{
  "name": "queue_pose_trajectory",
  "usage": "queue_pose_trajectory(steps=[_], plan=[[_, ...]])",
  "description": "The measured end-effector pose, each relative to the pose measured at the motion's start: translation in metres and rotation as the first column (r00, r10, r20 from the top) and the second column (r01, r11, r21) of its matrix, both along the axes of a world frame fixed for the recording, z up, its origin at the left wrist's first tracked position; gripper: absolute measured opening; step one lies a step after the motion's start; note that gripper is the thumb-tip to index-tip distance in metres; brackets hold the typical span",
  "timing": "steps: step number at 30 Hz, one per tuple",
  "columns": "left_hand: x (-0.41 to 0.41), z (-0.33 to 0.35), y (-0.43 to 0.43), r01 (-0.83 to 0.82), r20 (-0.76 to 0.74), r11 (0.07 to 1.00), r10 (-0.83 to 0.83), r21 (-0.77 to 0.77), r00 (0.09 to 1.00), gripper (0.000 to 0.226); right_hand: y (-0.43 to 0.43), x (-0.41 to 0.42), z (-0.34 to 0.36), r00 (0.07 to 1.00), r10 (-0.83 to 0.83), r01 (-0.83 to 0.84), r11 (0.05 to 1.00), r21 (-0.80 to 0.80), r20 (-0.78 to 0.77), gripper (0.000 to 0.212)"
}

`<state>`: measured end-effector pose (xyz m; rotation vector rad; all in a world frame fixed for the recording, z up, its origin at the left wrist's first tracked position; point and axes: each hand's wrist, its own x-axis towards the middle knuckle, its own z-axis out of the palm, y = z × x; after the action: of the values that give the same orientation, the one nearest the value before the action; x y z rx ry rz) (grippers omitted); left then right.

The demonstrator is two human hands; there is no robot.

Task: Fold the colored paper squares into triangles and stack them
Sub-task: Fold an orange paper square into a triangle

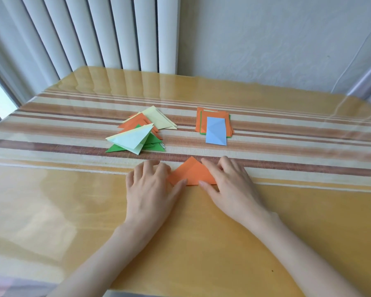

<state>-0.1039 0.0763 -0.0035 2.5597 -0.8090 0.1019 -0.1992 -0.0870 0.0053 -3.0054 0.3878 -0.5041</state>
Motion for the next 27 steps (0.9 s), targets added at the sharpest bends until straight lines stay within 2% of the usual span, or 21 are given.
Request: queue_pose_trajectory(steps=[3,5,9,13,15,17,20,23,27], plan=[[0.001,0.0,-0.011,-0.011,-0.029,0.999,0.009,-0.049,1.0,0.04,-0.001,0.013,0.007,0.992,-0.048,0.064,0.988,0.14,-0.117,0.053],[0.001,0.001,-0.013,-0.012,-0.056,0.997,0.008,-0.081,0.998,0.036,-0.001,0.019,0.009,0.986,-0.071,0.095,0.981,0.166,-0.148,0.051],[0.004,0.002,-0.014,0.022,-0.088,0.993,-0.033,-0.119,0.996,0.031,0.001,0.02,0.012,0.987,-0.071,0.107,0.962,0.25,-0.146,0.038],[0.012,0.004,-0.015,0.166,-0.107,0.971,-0.187,-0.174,0.977,0.022,0.004,0.01,0.02,0.979,-0.169,0.2,0.909,0.367,-0.115,0.019],[0.018,0.006,-0.016,0.257,-0.124,0.946,-0.284,-0.197,0.951,0.021,0.005,0.001,0.024,0.972,-0.189,0.226,0.918,0.327,-0.142,0.037],[0.029,0.008,-0.017,0.359,-0.141,0.919,-0.382,-0.166,0.913,0.022,0.004,-0.002,0.024,0.976,-0.197,0.216,0.938,0.27,-0.094,0.041],[0.041,0.007,-0.016,0.458,-0.15,0.879,-0.475,-0.132,0.867,0.043,0.0,0.006,0.019,0.996,-0.079,0.06,0.936,0.346,0.042,0.014],[0.042,0.0,-0.009,0.378,-0.084,0.916,-0.391,-0.136,0.917,0.063,0.002,0.02,0.017,0.997,0.073,-0.053,0.895,0.444,-0.029,0.021],[0.038,-0.004,0.001,0.256,0.112,0.964,-0.248,-0.064,0.962,0.058,0.001,0.04,0.023,0.981,0.177,-0.107,0.839,0.533,-0.083,0.022]])
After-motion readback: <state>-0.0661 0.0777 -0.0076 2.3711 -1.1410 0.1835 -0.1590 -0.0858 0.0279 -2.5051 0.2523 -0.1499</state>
